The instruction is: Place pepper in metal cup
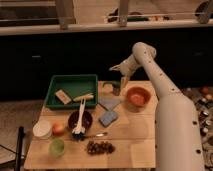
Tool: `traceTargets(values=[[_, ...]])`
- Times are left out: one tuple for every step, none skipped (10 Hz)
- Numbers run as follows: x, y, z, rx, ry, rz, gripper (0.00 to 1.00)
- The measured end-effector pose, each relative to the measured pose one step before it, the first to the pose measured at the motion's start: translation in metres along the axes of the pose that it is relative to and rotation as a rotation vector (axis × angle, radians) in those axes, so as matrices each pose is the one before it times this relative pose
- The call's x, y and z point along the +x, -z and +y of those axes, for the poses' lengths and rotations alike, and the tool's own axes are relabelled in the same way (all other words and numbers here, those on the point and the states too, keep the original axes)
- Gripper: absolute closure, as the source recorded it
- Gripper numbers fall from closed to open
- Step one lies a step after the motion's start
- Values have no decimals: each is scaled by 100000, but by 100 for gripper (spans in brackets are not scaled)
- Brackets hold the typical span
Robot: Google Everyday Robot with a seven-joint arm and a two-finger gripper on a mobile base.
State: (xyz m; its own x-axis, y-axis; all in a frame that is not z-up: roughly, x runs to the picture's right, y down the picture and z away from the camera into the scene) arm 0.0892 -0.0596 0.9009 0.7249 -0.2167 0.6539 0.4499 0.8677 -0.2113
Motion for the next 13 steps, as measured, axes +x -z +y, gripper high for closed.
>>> traceTargets(values=[[-127, 100, -33, 275, 794, -160, 20], [-72, 125, -21, 324, 575, -128, 20], [-73, 198, 32, 382, 812, -146, 20], [20, 39, 30, 207, 77, -74, 20], [-20, 20, -16, 70, 3, -56, 20], [-64, -62, -46, -52, 102, -69, 20], [-11, 3, -6, 19, -1, -28, 20], [17, 20, 15, 29, -37, 3, 20], [-22, -18, -15, -12, 29, -27, 20], [-34, -6, -20, 43, 25, -78, 20], [14, 6, 17, -13, -23, 12, 20], [-13, -6, -13, 0, 20, -12, 20], [0, -2, 3, 5, -8, -9, 20]])
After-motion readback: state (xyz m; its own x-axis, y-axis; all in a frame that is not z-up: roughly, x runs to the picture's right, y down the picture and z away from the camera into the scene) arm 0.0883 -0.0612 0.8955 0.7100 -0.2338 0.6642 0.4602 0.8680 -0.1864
